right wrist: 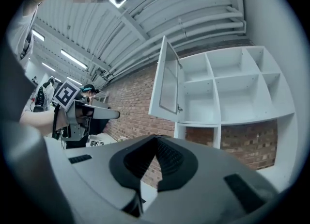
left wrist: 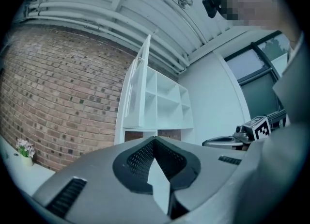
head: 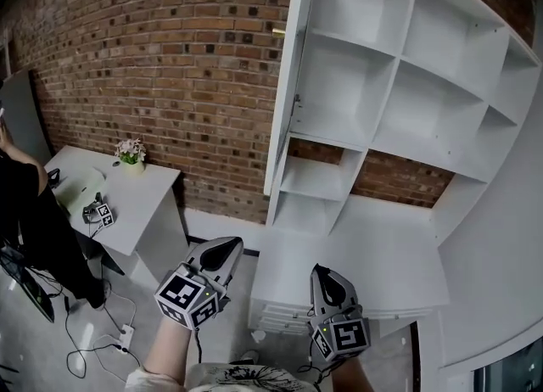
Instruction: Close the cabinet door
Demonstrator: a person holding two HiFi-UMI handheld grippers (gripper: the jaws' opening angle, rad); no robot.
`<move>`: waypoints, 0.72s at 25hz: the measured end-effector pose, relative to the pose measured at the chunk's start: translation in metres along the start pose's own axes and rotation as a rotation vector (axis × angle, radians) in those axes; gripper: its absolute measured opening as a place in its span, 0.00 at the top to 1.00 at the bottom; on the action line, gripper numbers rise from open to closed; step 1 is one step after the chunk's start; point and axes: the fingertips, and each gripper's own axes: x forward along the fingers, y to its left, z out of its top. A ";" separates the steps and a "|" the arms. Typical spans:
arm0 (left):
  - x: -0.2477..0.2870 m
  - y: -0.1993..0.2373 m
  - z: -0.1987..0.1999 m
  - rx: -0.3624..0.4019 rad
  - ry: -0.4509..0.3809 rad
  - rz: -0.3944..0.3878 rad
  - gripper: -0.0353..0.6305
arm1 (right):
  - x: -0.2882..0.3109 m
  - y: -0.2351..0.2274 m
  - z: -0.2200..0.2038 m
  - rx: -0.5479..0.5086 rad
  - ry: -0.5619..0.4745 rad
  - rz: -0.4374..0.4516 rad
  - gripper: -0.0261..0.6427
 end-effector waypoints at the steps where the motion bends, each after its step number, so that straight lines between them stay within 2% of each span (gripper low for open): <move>1: 0.011 0.009 0.007 0.005 -0.011 -0.005 0.93 | 0.011 -0.005 0.001 0.003 -0.002 -0.004 0.95; 5: 0.049 0.041 0.043 0.042 -0.056 -0.061 0.93 | 0.051 -0.017 0.008 -0.008 -0.010 -0.020 0.95; 8: 0.076 0.045 0.078 0.124 -0.079 -0.180 0.93 | 0.073 -0.027 0.011 -0.006 -0.020 -0.041 0.95; 10: 0.092 0.048 0.103 0.145 -0.106 -0.246 0.93 | 0.085 -0.031 0.009 0.003 -0.023 -0.054 0.95; 18: 0.134 0.079 0.210 0.077 -0.276 -0.303 0.92 | 0.108 -0.043 0.013 -0.051 0.019 -0.084 0.95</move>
